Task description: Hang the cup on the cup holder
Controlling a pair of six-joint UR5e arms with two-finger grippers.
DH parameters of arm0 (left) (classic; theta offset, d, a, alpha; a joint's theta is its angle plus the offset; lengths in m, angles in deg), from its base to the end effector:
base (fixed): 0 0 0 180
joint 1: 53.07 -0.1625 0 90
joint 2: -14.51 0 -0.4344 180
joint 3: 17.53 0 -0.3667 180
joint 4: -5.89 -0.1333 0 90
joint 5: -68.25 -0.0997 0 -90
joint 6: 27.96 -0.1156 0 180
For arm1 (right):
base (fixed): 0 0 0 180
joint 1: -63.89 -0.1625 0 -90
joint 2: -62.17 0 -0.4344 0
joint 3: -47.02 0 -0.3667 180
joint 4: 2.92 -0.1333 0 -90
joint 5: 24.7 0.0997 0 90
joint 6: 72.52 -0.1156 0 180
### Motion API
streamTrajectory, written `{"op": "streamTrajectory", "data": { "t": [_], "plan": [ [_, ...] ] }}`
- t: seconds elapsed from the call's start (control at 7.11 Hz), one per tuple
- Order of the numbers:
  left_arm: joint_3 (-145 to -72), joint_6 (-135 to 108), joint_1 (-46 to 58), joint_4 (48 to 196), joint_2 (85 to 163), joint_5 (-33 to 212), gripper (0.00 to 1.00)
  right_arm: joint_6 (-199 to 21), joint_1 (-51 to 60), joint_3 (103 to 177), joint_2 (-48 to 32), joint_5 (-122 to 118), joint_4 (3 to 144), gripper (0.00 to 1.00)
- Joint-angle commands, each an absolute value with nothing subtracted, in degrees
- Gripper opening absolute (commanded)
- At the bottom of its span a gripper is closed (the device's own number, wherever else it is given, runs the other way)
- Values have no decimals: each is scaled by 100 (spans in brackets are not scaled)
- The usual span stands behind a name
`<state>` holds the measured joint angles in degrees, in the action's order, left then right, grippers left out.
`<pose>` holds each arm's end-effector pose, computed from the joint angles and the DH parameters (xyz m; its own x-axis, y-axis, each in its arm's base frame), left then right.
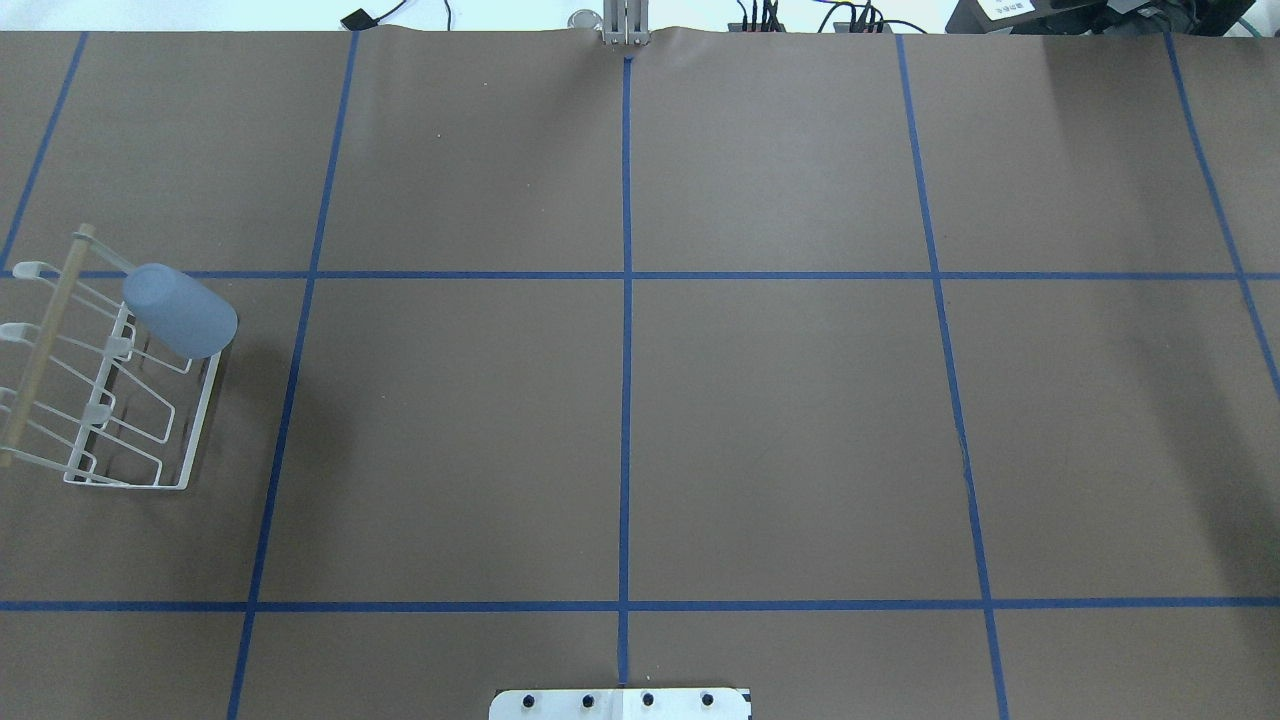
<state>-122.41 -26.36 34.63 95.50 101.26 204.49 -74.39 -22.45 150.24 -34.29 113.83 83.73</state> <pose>-0.0318 -0.4496 0.5813 0.6863 0.1410 -0.7136 -0.0202 0.9843 0.1751 0.0193 -0.4290 0.6088 0.6542 -0.1414 0.7430 0.0415 0.9876 0.1514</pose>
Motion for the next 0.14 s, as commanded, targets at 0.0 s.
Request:
{"op": "streamTrajectory", "data": {
  "t": [0.0],
  "plan": [
    [-12291, -2612, 3465, 9562, 10109, 20456, 99, -7446, -2242, 15037, -3407, 11382, 8383, 100]
  ]
}}
